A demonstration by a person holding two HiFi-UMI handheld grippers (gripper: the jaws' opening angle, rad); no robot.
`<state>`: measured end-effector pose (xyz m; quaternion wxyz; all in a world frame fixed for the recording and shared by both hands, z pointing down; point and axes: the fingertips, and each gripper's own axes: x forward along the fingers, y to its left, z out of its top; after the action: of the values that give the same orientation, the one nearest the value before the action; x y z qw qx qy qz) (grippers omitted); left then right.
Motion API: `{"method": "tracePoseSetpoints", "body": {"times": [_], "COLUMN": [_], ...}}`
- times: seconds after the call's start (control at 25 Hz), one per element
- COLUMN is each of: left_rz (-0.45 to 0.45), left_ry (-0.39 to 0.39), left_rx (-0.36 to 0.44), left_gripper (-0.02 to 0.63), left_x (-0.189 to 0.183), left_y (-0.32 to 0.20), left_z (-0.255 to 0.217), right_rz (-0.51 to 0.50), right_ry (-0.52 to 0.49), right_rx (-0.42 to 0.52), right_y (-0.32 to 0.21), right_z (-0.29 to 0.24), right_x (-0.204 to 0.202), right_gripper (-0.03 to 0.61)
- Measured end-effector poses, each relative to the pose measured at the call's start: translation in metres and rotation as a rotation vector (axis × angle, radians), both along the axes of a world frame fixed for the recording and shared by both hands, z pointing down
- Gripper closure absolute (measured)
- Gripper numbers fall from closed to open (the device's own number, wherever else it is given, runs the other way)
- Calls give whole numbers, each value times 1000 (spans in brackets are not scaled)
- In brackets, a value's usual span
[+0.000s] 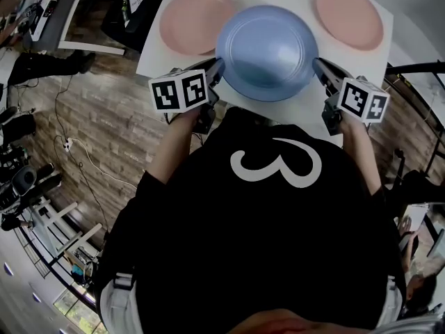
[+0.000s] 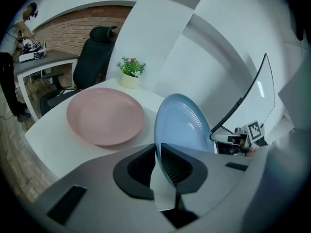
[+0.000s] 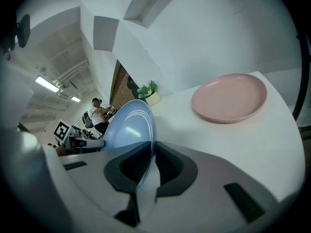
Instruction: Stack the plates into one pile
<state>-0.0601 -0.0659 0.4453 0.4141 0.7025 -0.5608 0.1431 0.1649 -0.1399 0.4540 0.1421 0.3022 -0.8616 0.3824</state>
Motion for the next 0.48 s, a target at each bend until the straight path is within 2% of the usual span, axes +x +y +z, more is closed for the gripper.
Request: {"method": "tracePoseSetpoints", "body": {"times": [0.08, 0.2, 0.48], "left_rz": [6, 12, 22], "left_ry": [-7, -11, -3], "left_rx": [0, 0, -3], "left_gripper": [563, 563, 563], "left_x": [-17, -67, -100], "left_y": [-3, -18, -27], "left_z": [0, 2, -3], "right_rz": [4, 8, 28], "right_ry": [3, 13, 19], "right_rx": [-1, -4, -6], "right_y": [-3, -16, -22], "right_z": [-1, 0, -6], "right_x": [-16, -65, -97], "right_gripper": [534, 534, 534]}}
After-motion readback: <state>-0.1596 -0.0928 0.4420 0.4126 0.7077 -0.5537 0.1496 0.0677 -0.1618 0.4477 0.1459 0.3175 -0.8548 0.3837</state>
